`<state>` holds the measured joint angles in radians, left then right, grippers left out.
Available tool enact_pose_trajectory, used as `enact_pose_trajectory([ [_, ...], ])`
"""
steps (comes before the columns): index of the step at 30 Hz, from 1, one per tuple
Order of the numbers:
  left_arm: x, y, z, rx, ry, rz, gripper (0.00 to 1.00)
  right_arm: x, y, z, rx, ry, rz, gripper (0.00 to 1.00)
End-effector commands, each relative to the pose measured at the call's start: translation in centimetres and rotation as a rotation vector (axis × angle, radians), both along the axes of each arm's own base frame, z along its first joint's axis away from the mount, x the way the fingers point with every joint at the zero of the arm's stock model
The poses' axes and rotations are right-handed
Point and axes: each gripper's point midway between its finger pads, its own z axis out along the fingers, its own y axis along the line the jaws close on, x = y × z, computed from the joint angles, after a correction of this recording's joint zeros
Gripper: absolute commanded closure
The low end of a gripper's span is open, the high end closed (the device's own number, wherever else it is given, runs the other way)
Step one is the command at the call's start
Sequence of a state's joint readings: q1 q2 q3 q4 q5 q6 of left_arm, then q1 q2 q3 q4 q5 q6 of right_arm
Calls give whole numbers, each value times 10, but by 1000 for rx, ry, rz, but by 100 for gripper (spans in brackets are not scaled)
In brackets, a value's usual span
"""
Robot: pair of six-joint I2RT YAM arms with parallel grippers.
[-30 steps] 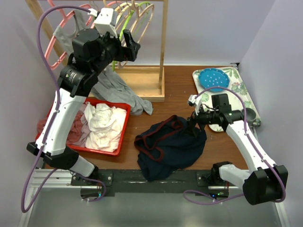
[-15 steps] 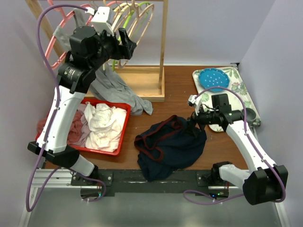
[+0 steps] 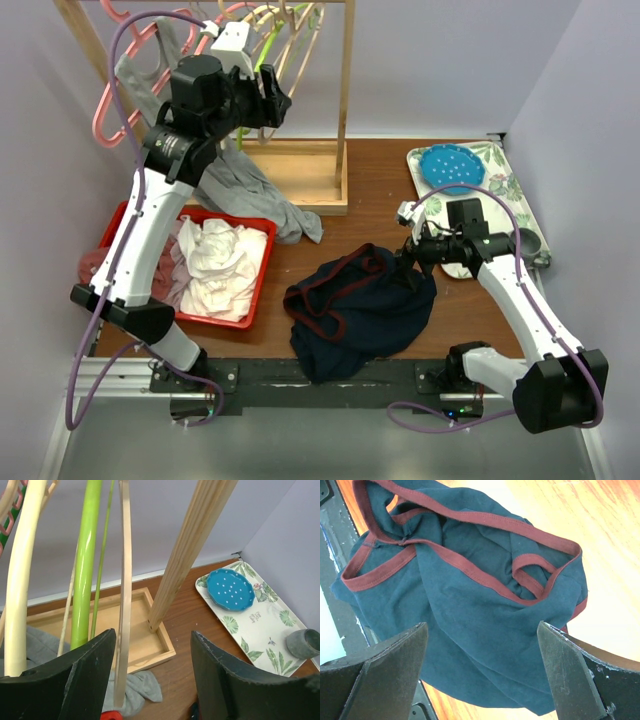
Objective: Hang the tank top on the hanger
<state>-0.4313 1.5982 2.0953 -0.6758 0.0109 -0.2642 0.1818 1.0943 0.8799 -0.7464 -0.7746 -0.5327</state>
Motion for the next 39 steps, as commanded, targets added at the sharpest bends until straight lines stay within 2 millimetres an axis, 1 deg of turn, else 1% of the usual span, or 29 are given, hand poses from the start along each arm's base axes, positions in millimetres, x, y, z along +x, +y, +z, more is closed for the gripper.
enact_pose_trajectory([
  [1,7,9,-1,43,-25,32,34,-1,2,3,19,-13,22,4],
  [7,16,10,-16,83,-5,44,35,-2,2,3,21,-9,27,4],
  [11,18,12,-16,98,-13,52,38,-2,3,3,21,-9,30,4],
  [12,18,11,-16,98,-15,47,46,-2,3,3,21,-9,30,4],
  [14,18,10,-13,95,-24,40,59,-2,3,3,21,-7,32,4],
  [15,17,10,-11,94,-29,40,70,-2,3,3,22,-5,31,4],
  [17,18,10,-5,96,-50,37,80,-2,2,2,20,-2,30,4],
  [18,18,10,-2,96,-60,34,91,-2,2,1,20,-1,30,4],
  [20,18,9,9,91,-92,28,100,-2,2,1,20,0,30,4],
  [24,18,7,28,71,-154,18,100,-2,2,1,18,4,30,4],
  [28,12,7,59,26,-250,14,100,-2,2,0,17,4,32,4],
  [31,6,10,77,-1,-297,18,100,-2,2,0,17,7,31,4],
  [34,-1,13,79,4,-301,18,100,-2,2,0,17,4,34,4],
  [35,-3,10,71,12,-286,-5,100,-2,1,0,17,5,32,4],
  [36,-13,13,74,11,-294,-11,100,-2,1,0,18,3,34,4],
  [37,-18,13,72,20,-293,-28,100,-2,1,0,19,5,33,4],
  [38,-19,12,58,34,-267,-38,100,-3,2,0,20,6,36,4],
  [39,-33,17,65,34,-287,-45,100,-3,2,0,19,5,38,4],
])
